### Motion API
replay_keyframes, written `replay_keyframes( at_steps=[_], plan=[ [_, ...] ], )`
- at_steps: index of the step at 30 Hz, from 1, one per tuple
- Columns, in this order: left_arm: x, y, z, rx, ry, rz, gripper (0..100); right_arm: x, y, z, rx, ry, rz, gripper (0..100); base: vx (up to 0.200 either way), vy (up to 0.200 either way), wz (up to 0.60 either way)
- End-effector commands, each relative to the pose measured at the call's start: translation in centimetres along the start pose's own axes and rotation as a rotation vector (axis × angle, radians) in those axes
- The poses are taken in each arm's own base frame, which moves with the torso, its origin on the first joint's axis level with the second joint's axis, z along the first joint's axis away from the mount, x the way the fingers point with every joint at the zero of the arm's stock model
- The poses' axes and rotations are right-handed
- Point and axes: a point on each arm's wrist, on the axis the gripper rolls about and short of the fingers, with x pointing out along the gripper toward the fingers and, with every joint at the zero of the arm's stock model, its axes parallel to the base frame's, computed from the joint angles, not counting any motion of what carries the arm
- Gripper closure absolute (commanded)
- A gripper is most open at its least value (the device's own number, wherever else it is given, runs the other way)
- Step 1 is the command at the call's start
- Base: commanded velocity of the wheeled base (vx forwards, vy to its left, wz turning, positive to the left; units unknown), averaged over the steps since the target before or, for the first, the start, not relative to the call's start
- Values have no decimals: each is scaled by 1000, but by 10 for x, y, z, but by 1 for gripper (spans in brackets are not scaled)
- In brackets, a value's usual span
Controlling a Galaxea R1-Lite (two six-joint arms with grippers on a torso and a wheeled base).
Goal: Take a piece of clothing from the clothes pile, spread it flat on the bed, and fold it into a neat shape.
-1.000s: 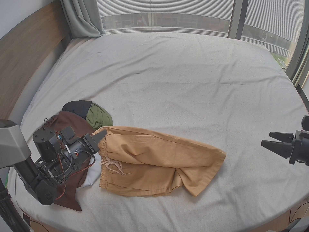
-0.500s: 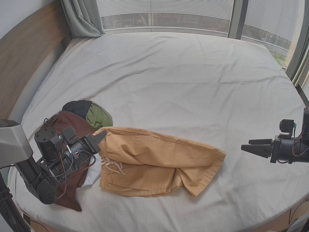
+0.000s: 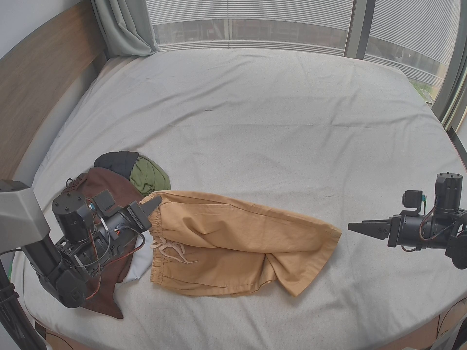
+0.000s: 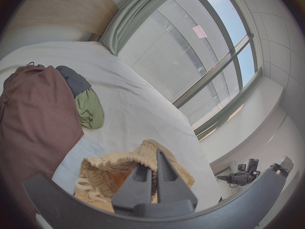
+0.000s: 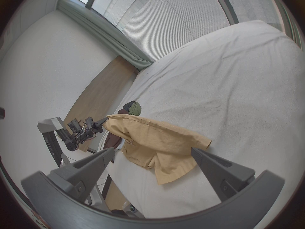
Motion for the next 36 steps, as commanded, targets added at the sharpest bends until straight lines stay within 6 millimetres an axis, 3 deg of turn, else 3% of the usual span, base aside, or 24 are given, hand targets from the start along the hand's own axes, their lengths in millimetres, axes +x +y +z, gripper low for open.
replay_keyframes(
  at_steps=[1,11,36],
  plan=[
    [0,-1,0,0,-1,-1,100,10,-8,-10,60,37,-1,0,0,0,0],
    [0,0,0,0,0,0,100,20,-20,-16,93,61,-17,0,0,0,0],
    [0,1,-1,-1,2,3,100,72,-66,-51,108,69,-97,0,0,0,0]
  ],
)
